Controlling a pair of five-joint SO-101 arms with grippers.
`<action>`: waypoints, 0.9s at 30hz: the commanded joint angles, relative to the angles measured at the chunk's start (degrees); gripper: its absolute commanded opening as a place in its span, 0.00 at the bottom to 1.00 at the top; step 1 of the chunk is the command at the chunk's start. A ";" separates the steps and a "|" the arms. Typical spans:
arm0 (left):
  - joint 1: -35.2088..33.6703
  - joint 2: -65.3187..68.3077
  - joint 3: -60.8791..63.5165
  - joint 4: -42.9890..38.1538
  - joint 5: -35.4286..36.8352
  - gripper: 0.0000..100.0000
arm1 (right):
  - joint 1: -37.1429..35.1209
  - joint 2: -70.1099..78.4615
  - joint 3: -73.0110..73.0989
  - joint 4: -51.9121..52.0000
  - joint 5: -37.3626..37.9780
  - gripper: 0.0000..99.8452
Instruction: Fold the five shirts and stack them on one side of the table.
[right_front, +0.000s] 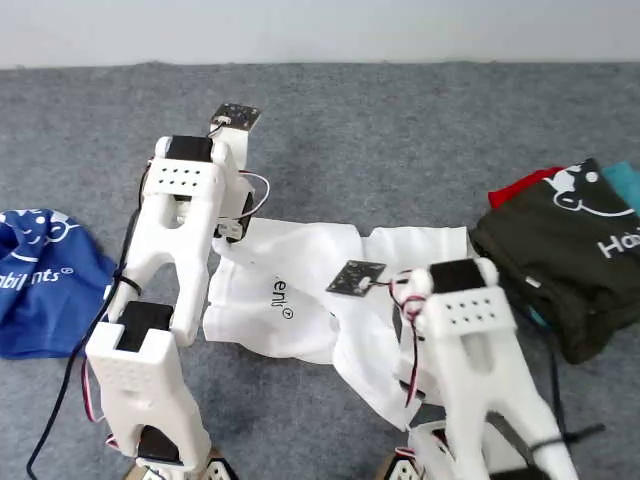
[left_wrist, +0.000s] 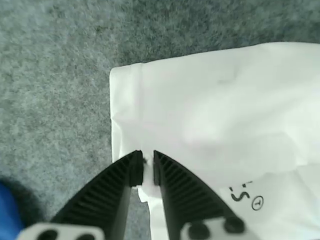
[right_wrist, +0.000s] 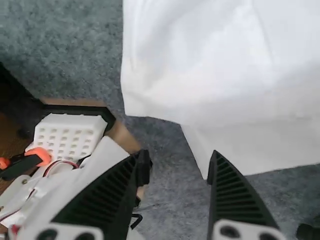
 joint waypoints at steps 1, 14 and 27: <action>-0.18 -2.55 -0.13 -0.70 -0.70 0.01 | -0.57 5.76 -2.20 -4.88 -1.23 0.20; -0.18 -2.55 -0.13 -0.70 -0.70 0.01 | -7.08 22.11 -2.20 -16.92 -3.16 0.11; -0.18 -2.46 -0.04 -0.35 -0.70 0.01 | -6.90 25.98 -10.90 -17.89 -5.71 0.01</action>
